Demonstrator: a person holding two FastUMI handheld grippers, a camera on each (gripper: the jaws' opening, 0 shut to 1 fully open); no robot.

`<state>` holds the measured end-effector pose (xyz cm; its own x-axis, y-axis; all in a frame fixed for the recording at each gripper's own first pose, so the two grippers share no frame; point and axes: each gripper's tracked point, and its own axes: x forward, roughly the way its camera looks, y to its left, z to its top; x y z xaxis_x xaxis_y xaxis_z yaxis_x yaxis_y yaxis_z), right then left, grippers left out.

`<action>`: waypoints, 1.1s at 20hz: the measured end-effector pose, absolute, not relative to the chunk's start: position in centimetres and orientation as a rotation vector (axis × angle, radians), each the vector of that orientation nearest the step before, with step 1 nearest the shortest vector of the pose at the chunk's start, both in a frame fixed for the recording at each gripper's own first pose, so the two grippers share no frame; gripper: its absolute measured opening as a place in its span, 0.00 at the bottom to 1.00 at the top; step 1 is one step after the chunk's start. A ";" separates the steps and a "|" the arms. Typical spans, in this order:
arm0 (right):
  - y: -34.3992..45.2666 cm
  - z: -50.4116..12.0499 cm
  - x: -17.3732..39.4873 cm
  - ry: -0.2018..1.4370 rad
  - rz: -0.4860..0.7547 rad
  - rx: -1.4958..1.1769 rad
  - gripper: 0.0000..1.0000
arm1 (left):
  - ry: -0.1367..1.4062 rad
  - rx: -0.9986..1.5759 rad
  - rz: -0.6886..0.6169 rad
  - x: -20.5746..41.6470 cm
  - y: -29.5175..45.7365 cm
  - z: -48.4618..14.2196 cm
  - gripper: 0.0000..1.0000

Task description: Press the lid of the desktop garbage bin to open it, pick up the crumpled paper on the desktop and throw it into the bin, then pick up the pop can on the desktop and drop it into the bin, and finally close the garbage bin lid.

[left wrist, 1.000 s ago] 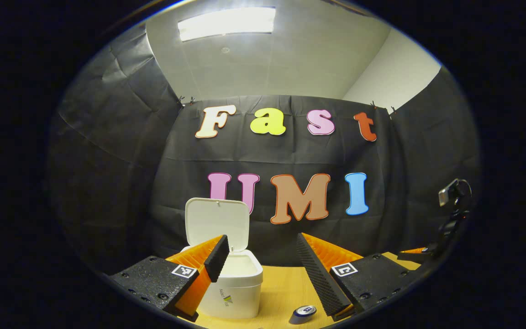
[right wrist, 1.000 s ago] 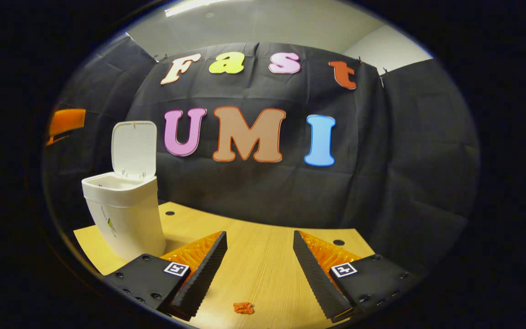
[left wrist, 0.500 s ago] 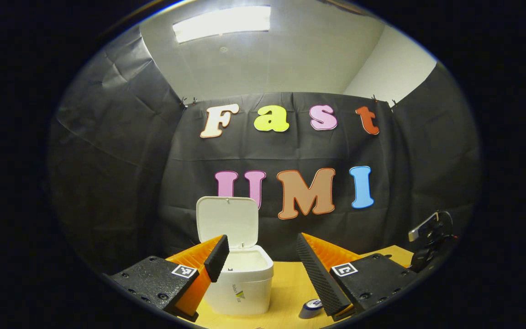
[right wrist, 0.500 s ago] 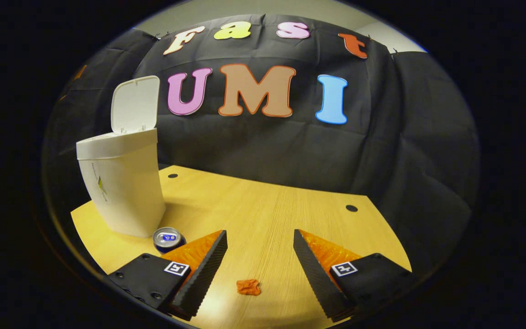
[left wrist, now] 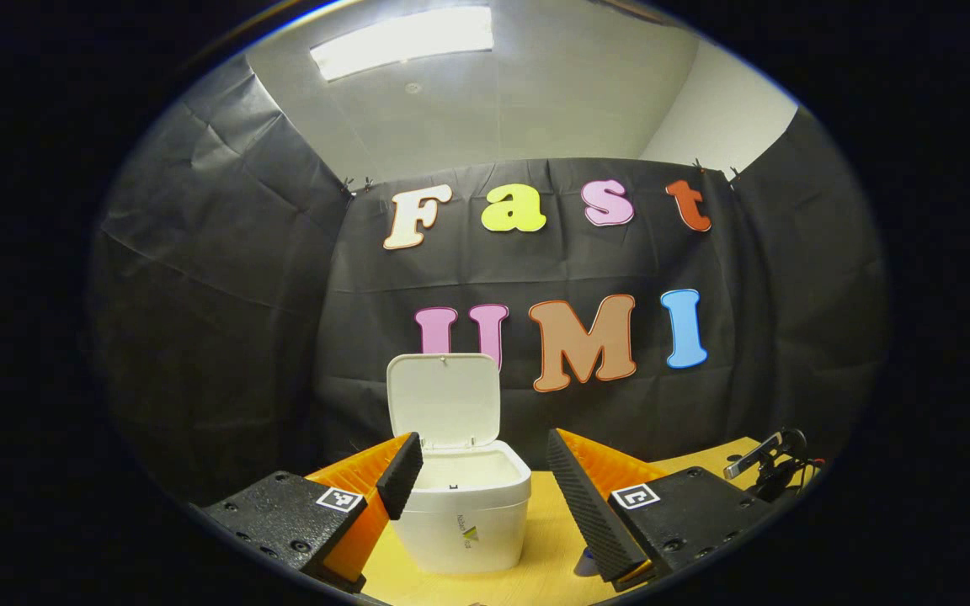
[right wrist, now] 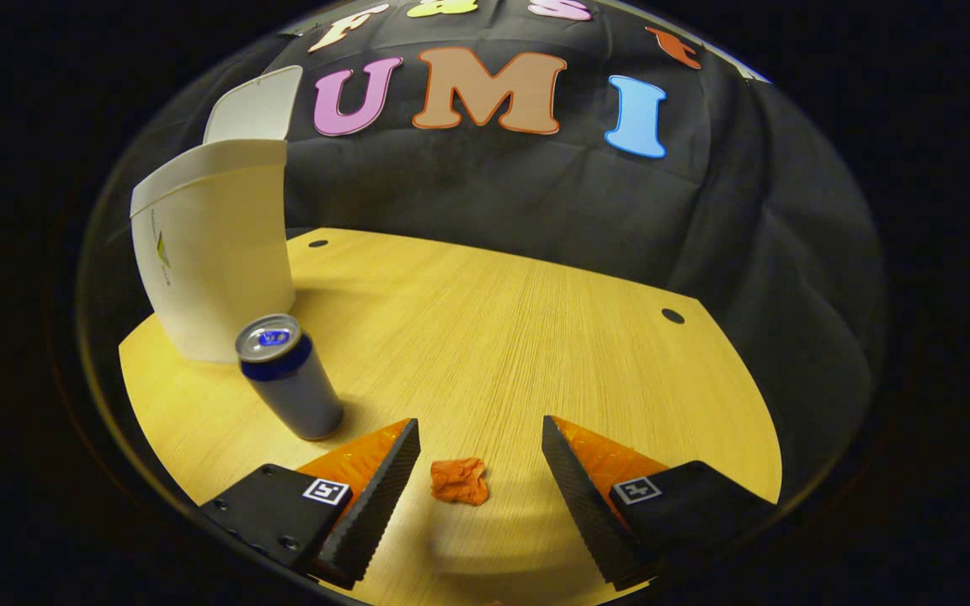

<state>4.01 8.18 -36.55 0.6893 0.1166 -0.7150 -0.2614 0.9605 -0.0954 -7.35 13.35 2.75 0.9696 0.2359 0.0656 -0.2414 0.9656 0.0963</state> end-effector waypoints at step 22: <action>8.6 -41.8 1.9 0.991 0.276 -0.116 0.12 | -0.012 0.102 0.258 -6.8 15.1 1.4 0.91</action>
<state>1.86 8.57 -41.84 0.5164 0.1770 -0.8378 -0.2818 0.9590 0.0289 -6.84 15.12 1.42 0.9669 0.2540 0.0251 -0.2552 0.9618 0.0989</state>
